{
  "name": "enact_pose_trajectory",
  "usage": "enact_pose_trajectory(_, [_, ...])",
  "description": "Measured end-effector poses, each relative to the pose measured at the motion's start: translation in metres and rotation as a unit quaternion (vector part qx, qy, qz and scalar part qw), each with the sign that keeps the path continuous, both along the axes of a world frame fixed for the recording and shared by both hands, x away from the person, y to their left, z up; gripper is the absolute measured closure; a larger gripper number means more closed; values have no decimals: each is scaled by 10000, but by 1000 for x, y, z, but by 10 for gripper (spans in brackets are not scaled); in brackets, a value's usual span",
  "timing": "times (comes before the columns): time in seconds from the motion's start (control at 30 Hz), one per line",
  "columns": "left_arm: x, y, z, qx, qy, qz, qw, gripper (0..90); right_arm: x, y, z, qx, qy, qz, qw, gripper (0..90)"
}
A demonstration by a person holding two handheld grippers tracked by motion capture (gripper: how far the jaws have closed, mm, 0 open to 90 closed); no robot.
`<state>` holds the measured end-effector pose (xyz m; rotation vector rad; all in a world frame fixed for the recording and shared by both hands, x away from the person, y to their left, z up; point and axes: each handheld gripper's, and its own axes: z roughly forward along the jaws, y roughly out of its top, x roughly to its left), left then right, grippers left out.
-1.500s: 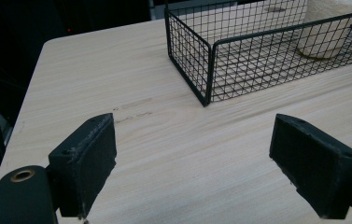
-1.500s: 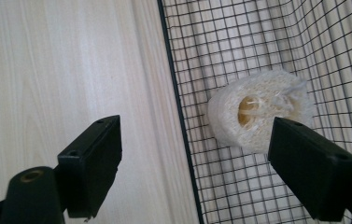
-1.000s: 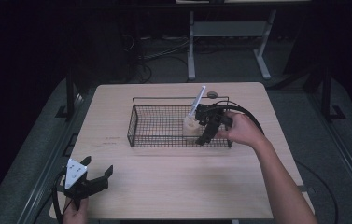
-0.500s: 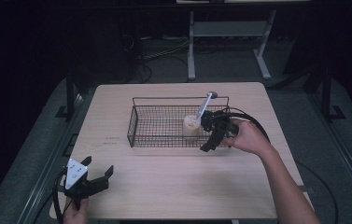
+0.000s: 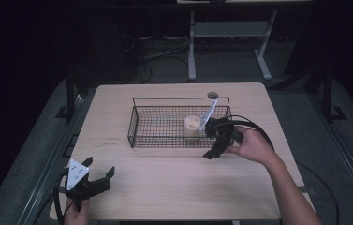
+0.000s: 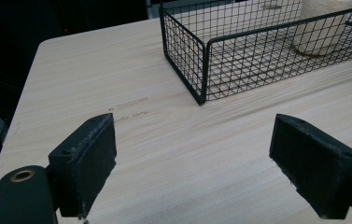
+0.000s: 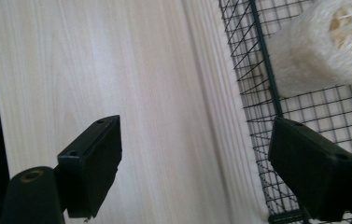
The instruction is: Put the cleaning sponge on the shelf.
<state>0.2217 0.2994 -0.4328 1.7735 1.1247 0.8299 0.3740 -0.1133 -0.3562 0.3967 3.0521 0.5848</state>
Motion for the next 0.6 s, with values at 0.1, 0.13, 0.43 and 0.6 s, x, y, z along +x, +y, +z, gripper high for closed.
enact_pose_trajectory(0.1, [0, 0, 0, -5, 5, -3, 10000, 140, -4, -1, -2, -10, -10, 22, 10000, 170])
enact_pose_trajectory(0.13, [0, 0, 0, -8, 6, -5, 10000, 141, -5, -1, -3, -10, -4, 22, 10000, 170])
enact_pose_trajectory(0.43, [0, 0, 0, -9, 12, -13, 10000, 141, -13, -8, -15, -92, 47, -13, 9999, 170])
enact_pose_trajectory(0.6, [0, -1, 0, -10, 15, -14, 10000, 141, -16, -12, -19, -91, 102, -45, 9999, 170])
